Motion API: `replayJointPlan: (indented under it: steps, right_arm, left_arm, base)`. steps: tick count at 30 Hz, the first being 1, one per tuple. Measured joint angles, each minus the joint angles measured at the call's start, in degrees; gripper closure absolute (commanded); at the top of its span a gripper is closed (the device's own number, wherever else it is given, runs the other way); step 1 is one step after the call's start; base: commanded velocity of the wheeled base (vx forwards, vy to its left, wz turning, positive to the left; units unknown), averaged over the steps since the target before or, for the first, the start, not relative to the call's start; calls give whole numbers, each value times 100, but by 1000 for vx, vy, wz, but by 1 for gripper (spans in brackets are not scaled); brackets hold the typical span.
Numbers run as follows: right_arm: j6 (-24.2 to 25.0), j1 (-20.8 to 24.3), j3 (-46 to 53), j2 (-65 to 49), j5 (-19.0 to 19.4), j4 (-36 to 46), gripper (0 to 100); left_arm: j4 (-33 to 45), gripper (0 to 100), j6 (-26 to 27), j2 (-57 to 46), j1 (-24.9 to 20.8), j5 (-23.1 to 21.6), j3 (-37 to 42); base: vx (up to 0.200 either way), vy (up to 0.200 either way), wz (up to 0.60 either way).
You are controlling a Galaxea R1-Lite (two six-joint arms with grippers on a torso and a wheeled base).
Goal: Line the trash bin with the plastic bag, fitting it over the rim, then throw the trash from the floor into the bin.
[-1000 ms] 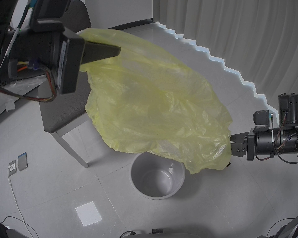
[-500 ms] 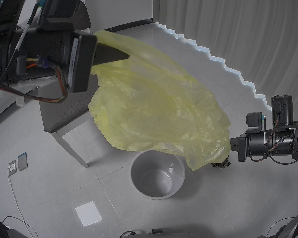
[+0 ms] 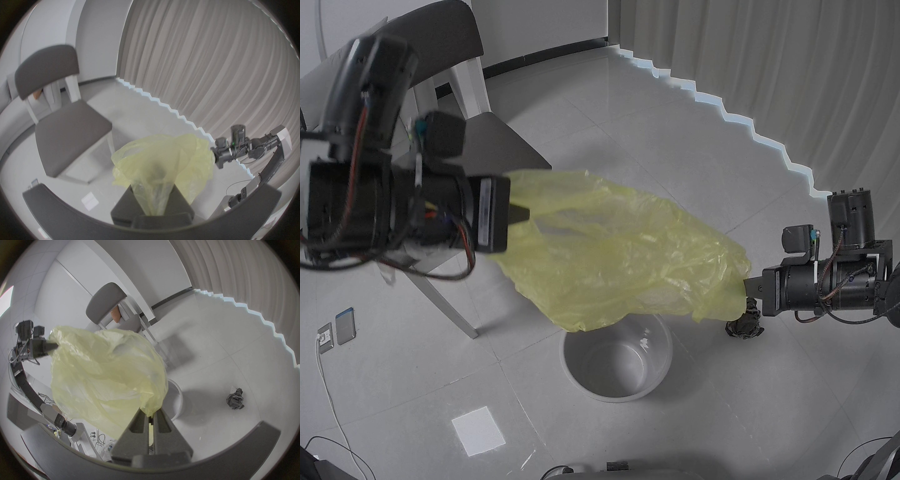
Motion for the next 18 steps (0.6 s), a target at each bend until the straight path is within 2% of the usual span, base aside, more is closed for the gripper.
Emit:
replayJointPlan:
  steps: [3,11,18]
  right_arm:
    - [-11,-32,-29,145,-40,16,100]
    - [-282,-187,-63,700,-88,29,100]
    - [-597,-394,-72,1237,-95,-6,100]
  left_arm:
    - [-495,100,-356,-34,119,-184,719]
    - [-2946,100,-980,77,323,-430,2533]
    - [-4413,100,-1694,746,367,-523,3233]
  base:
    - [0,0,0]
    - [0,0,0]
    - [0,0,0]
